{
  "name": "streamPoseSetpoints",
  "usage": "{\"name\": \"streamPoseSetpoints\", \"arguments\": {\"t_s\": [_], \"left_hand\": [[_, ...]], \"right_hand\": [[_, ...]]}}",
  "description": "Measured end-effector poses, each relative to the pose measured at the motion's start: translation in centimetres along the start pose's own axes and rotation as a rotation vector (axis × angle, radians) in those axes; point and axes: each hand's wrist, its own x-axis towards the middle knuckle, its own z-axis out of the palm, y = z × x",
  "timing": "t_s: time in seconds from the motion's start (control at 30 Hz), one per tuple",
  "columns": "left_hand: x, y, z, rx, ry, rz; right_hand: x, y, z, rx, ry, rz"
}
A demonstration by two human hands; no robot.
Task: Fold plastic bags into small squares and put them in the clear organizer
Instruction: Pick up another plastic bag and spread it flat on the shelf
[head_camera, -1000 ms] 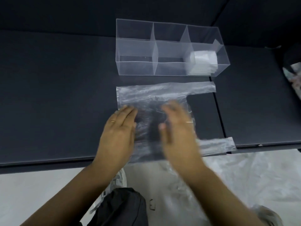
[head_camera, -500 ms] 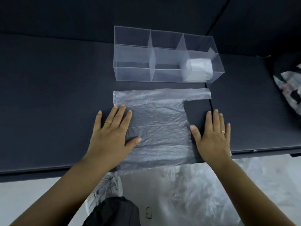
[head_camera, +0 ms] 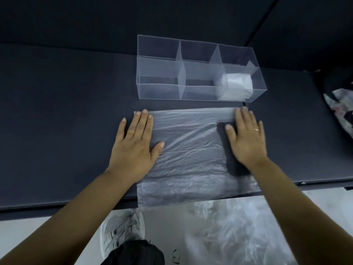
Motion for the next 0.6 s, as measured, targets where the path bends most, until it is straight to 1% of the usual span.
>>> {"name": "streamPoseSetpoints", "arguments": {"t_s": [0.07, 0.1, 0.13, 0.17, 0.23, 0.3, 0.33, 0.37, 0.43, 0.47, 0.53, 0.6], "left_hand": [[-0.2, 0.0, -0.7, -0.016, 0.007, 0.012], [-0.6, -0.1, -1.2, -0.047, 0.044, 0.053], [-1.4, 0.0, -1.6, -0.101, 0.085, 0.130], [-2.5, 0.1, -1.6, -0.162, 0.115, 0.237], [-5.5, 0.1, -0.9, -0.223, 0.093, 0.450], [-8.2, -0.4, 0.0, -0.150, -0.009, 0.572], [-9.1, -0.8, 0.4, -0.111, -0.037, 0.593], [-9.6, -1.2, 0.5, -0.086, -0.029, 0.598], [-9.8, -1.5, 0.2, -0.120, 0.023, 0.590], [-9.7, -1.5, -0.2, -0.164, 0.058, 0.593], [-9.8, -1.4, -0.8, -0.259, 0.104, 0.602], [-10.0, -1.1, -1.5, -0.392, 0.080, 0.548]], "right_hand": [[0.4, 2.5, -0.6, -0.021, -0.005, 0.097], [0.4, 2.9, -0.9, -0.024, -0.004, 0.117], [0.0, 2.8, -1.2, -0.011, 0.013, 0.103], [-0.8, 2.1, -1.6, 0.032, 0.043, 0.044], [-4.1, -0.4, -2.1, 0.198, 0.058, -0.171], [-9.2, -3.9, -1.9, 0.357, -0.067, -0.394], [-11.7, -5.6, -1.3, 0.371, -0.136, -0.489], [-13.6, -7.0, -0.7, 0.353, -0.177, -0.570], [-16.0, -8.8, 0.8, 0.302, -0.166, -0.661], [-16.6, -9.4, 1.2, 0.297, -0.139, -0.649], [-16.7, -10.1, 1.3, 0.378, -0.064, -0.583], [-16.5, -10.2, 1.1, 0.476, 0.005, -0.529]]}}
